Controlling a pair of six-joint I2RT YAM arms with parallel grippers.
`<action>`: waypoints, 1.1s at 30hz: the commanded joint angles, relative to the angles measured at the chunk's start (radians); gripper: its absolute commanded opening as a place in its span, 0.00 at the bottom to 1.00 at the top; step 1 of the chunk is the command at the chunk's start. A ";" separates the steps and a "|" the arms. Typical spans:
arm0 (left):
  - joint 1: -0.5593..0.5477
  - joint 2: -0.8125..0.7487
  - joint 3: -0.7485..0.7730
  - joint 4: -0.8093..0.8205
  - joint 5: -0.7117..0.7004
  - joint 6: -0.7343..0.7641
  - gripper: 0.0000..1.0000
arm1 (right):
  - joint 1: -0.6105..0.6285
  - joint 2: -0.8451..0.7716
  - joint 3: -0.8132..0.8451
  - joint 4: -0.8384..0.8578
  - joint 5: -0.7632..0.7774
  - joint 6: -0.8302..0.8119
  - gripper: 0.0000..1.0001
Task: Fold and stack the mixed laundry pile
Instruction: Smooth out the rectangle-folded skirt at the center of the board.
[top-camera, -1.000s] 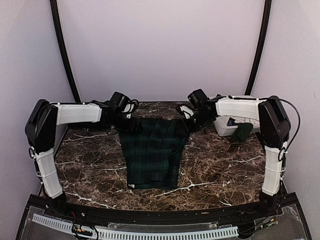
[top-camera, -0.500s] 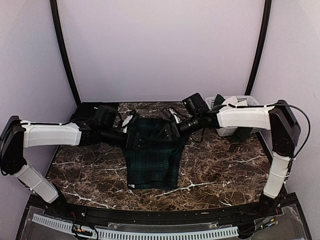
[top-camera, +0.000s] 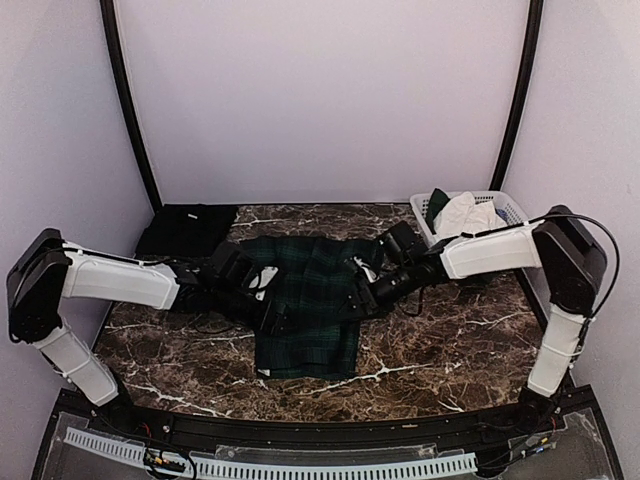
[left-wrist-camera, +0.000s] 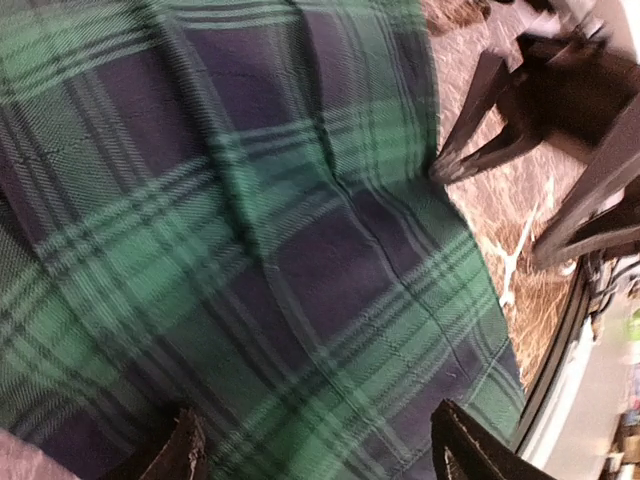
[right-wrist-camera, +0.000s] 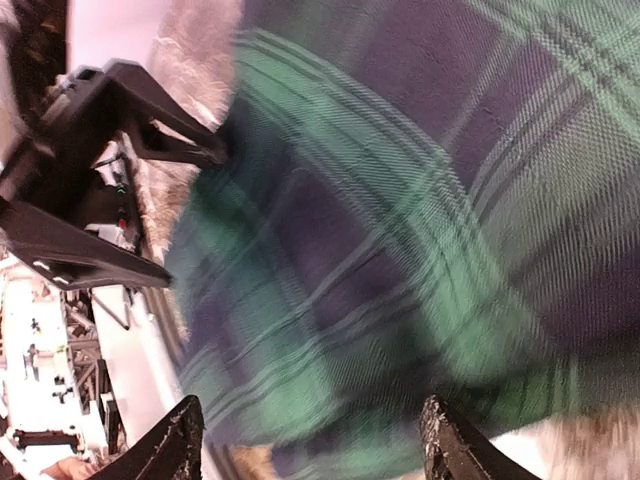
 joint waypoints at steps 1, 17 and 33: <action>-0.117 -0.119 0.126 -0.160 -0.212 0.113 0.75 | -0.002 -0.238 -0.063 -0.008 0.041 0.042 0.71; -0.469 0.169 0.421 -0.394 -0.505 0.351 0.79 | 0.004 -0.355 -0.321 0.067 0.093 0.148 0.36; -0.469 0.240 0.477 -0.469 -0.723 0.277 0.46 | 0.033 -0.149 -0.320 0.246 0.096 0.215 0.49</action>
